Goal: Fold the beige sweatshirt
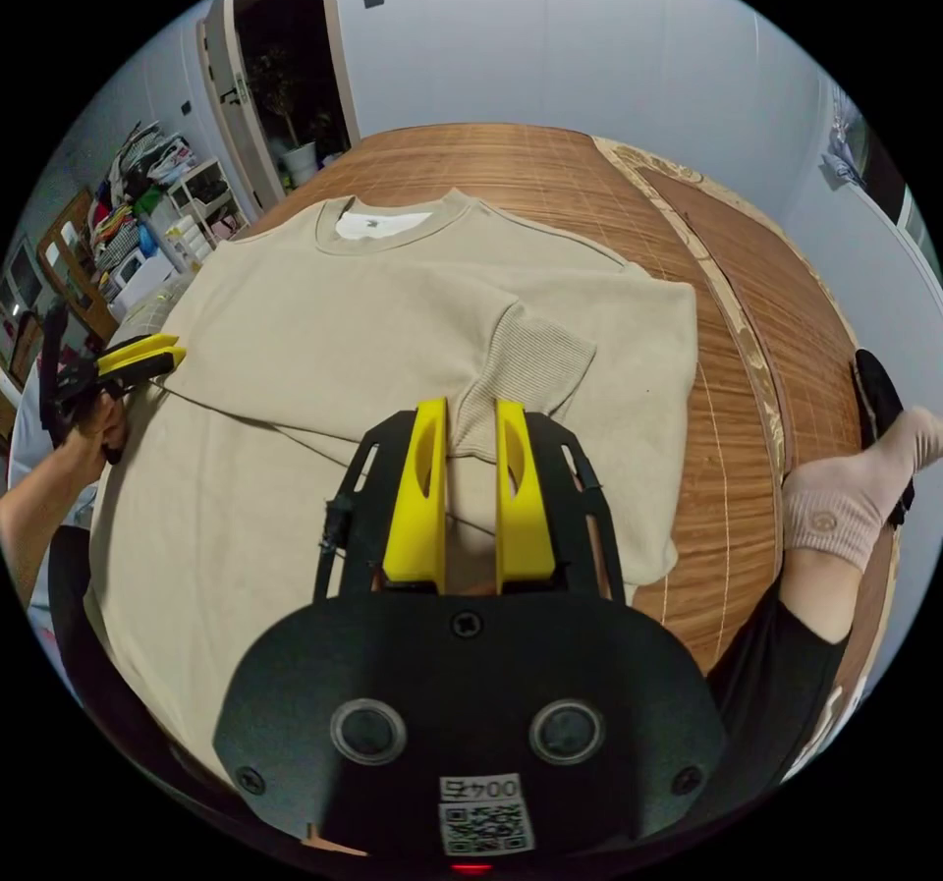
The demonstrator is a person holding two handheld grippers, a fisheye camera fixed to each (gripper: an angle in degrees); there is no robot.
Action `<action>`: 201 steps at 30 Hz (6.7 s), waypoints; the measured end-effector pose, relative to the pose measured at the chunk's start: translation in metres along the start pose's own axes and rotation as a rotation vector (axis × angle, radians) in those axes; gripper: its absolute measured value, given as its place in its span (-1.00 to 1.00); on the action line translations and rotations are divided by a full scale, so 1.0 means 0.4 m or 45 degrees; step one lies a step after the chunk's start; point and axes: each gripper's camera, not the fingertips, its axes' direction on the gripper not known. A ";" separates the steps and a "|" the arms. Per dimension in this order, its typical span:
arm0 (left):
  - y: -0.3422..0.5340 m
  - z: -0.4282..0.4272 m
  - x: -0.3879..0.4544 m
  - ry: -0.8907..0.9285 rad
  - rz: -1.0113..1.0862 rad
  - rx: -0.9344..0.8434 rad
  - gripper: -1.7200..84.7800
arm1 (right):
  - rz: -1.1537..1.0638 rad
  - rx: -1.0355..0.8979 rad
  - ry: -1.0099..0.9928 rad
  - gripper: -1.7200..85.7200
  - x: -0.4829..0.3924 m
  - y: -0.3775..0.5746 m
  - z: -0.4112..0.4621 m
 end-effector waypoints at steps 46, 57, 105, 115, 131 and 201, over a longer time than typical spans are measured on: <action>0.401 -0.545 -0.437 0.645 -0.182 0.124 -0.64 | 0.213 -0.363 -0.191 -0.87 -0.169 0.410 -0.198; 0.605 -0.598 -0.707 0.869 -0.527 -0.046 -0.62 | 0.235 -0.326 -0.216 -0.86 -0.187 0.459 -0.214; 0.600 -0.499 -0.458 0.794 -0.135 -0.654 -0.80 | 0.220 -0.319 -0.207 -0.85 -0.318 0.494 -0.219; 0.615 -0.469 -0.418 0.776 -0.144 -0.688 -0.89 | 0.143 -0.421 -0.257 -0.73 -0.335 0.416 -0.228; 0.633 -0.434 -0.379 0.845 -0.213 -0.688 -0.91 | 0.262 -0.946 -0.364 -0.61 -0.165 0.157 -0.205; 0.627 -0.795 -0.549 1.260 -0.386 -0.252 -0.92 | 0.394 -0.258 -0.769 -0.87 0.138 0.573 -0.659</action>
